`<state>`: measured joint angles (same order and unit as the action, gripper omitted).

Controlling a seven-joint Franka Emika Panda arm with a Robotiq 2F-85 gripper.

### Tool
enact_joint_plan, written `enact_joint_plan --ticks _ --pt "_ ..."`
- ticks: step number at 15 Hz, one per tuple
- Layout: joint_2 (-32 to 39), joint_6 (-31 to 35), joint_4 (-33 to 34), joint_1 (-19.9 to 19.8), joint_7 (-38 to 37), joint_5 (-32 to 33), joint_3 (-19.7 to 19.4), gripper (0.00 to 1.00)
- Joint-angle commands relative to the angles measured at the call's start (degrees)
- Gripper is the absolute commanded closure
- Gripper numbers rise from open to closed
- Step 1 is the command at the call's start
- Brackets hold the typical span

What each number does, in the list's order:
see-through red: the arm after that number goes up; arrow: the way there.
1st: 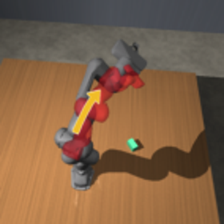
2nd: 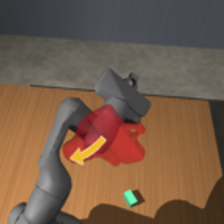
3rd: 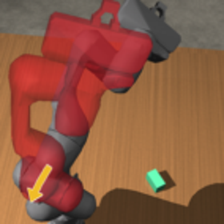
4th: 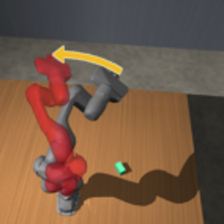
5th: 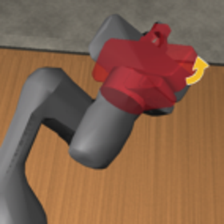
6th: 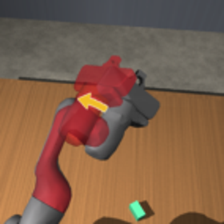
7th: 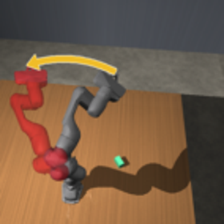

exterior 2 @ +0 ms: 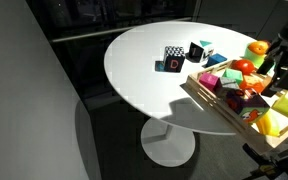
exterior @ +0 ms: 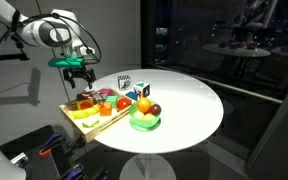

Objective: Remove the orange plushy cube from the crate and put it on the table

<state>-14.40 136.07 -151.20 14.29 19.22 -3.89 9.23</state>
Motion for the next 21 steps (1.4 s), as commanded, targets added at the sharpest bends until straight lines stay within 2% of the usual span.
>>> enact_joint_plan --ticks 1,10,17,20,21 --pt "2.2 1.9 0.3 0.5 3.5 -0.1 -0.9 0.00" --pt "7.4 8.6 0.0 0.8 12.4 -1.8 -0.7 0.00" --pt "9.2 8.2 -0.2 0.7 19.3 -7.2 -0.5 0.00" --pt "9.8 8.5 -0.3 0.2 19.6 -7.3 -0.4 0.00" --pt "9.9 9.1 -0.4 0.1 19.1 -7.1 -0.3 0.10"
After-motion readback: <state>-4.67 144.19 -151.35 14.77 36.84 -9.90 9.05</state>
